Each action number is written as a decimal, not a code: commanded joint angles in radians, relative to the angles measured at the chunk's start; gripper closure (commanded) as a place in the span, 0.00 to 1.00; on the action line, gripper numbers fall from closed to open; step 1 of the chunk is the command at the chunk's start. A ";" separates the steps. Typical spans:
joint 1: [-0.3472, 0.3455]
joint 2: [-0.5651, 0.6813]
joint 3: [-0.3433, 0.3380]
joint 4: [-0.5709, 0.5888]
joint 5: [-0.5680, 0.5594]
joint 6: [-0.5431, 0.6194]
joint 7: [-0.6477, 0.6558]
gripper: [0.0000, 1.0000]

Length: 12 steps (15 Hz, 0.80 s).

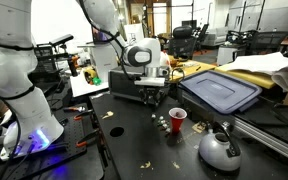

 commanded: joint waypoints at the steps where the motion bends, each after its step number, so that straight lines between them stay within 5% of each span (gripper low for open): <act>1: 0.003 -0.021 -0.004 -0.036 0.016 -0.007 -0.006 0.24; 5: -0.006 0.028 -0.001 -0.041 0.017 0.017 -0.022 0.00; 12: -0.010 0.103 0.008 -0.001 0.007 0.061 -0.033 0.00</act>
